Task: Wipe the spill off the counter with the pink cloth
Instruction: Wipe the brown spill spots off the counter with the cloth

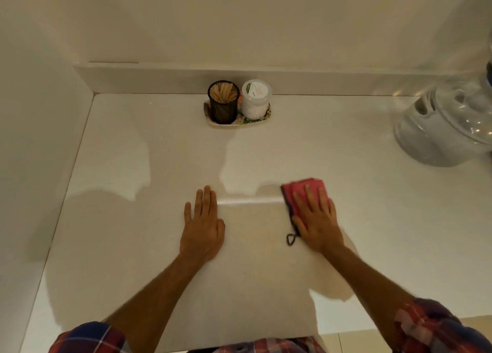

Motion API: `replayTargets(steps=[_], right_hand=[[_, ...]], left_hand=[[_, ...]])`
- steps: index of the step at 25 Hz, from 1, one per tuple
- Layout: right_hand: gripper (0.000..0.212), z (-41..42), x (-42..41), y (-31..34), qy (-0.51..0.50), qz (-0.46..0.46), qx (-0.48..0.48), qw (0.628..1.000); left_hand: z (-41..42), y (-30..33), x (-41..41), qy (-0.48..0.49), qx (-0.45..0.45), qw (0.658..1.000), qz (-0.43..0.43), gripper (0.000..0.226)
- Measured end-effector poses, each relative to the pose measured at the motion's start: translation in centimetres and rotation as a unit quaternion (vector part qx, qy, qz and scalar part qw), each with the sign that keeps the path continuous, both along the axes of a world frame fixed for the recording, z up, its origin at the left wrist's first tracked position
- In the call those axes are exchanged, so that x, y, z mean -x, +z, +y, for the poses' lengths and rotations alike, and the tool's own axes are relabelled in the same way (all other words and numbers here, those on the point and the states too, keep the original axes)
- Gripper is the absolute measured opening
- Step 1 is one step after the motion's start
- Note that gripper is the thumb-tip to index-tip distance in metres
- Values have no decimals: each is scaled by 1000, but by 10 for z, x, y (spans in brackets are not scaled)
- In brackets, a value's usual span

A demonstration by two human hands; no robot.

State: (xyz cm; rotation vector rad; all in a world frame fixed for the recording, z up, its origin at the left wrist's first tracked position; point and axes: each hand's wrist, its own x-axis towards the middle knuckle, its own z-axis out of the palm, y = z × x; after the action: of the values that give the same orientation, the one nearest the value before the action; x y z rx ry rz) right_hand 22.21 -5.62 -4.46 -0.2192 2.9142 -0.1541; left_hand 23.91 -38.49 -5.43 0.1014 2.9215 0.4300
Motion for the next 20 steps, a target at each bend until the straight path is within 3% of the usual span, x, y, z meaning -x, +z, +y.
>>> replayTargets(steps=[3,5,9,13,16,20], right_hand=[[66,-29,48,-6,-91,25,-12,995],[64,-60,75,-10,-87,27,-9,996],[60,-133,93,-7,28,35,5,999],[62,-184,42,-6,198,16,25,980],[63,-166,-13,-5,209,6,64,976],[64,-85,-72,-10,215,1,19,976]], left_hand=[[0,-6,0,0,3,1000,3,76],[-1,-9,0,3,-6,1000,-1,80],[-4,-10,0,5,-30,999,13,88],[-6,-7,-1,19,-85,996,30,85],[-4,-5,-3,25,-80,996,24,83],[-2,-7,-3,6,-10,1000,6,89]])
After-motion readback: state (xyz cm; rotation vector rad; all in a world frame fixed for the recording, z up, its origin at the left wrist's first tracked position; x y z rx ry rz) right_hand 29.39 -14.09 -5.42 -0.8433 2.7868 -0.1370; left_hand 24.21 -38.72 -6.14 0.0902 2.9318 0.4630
